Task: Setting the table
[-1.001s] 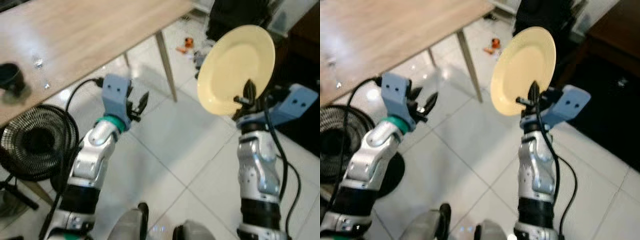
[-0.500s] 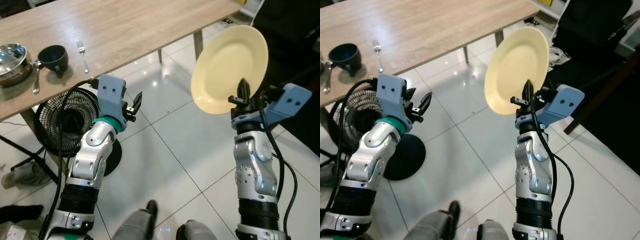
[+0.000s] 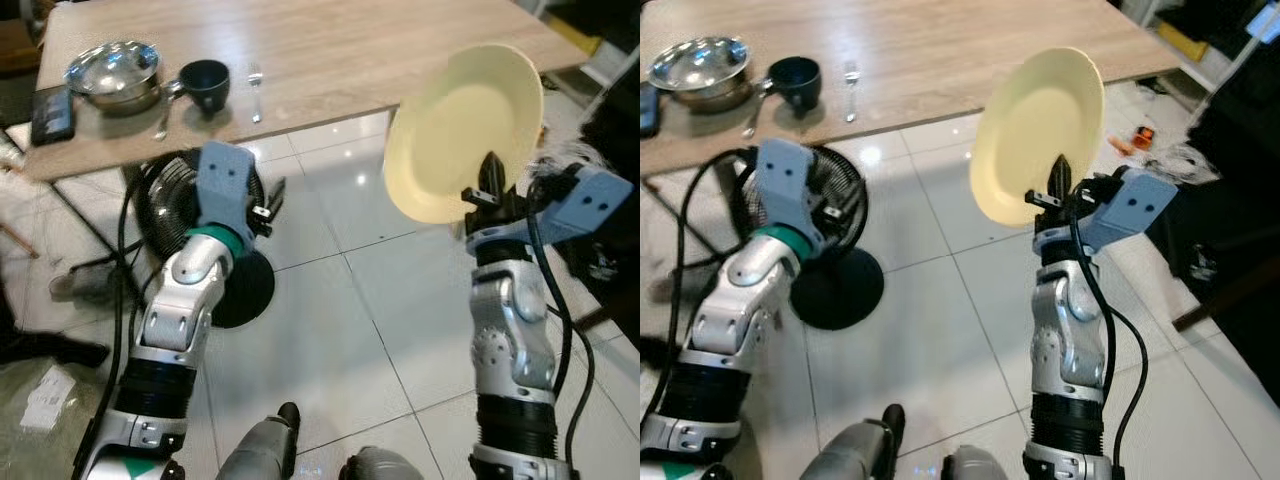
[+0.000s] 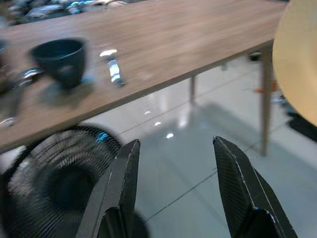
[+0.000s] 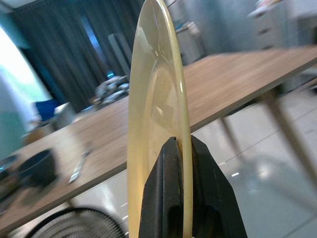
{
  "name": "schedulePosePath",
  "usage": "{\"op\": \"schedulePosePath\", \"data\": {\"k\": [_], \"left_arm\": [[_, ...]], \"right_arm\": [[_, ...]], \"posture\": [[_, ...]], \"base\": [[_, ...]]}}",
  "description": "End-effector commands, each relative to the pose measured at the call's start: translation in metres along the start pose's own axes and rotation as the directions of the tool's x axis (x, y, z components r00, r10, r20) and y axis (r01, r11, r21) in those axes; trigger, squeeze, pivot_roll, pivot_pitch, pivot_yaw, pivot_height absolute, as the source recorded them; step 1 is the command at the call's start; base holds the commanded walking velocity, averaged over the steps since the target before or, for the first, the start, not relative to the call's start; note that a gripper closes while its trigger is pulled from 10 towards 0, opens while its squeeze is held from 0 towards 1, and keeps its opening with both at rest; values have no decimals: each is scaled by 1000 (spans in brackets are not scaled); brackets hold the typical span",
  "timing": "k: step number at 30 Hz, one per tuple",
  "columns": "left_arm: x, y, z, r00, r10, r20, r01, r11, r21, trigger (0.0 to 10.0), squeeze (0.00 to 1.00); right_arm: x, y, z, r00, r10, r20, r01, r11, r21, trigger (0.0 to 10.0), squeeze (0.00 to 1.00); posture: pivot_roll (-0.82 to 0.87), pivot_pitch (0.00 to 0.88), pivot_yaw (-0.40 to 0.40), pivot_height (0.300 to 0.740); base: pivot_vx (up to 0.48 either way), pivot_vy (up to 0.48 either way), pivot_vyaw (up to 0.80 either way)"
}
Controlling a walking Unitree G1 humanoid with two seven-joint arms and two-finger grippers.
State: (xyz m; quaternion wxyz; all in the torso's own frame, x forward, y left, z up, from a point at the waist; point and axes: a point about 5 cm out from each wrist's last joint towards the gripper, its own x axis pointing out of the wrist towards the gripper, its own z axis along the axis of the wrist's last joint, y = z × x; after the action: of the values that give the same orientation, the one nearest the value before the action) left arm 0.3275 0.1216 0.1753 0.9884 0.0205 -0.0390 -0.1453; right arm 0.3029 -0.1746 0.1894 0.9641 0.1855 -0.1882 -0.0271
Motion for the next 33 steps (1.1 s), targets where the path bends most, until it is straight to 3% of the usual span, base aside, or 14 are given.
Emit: {"op": "schedulePosePath", "data": {"k": [1,19,27,33], "left_arm": [[1,-1,-4,1000,0,-14,0,1000,-6,10000,0],[3,3,-2,999,38,-4,-38,999,2,10000,0],[7,7,5,996,81,36,-82,996,38,10000,0],[8,6,10,996,75,53,-78,996,40,10000,0]], "right_arm": [[-2,-1,-1,1000,-1,-1,1,1000,5,10000,0],[-2,0,0,1000,2,5,-2,1000,19,10000,0],[2,-6,7,998,-59,35,57,996,69,10000,0],[4,-8,13,995,-75,61,72,997,41,10000,0]], "posture": [[45,4,80,740],[47,5,79,740],[45,3,78,740],[43,5,79,740]], "base": [[0,0,763],[0,0,750],[221,0,0],[458,0,0]]}}
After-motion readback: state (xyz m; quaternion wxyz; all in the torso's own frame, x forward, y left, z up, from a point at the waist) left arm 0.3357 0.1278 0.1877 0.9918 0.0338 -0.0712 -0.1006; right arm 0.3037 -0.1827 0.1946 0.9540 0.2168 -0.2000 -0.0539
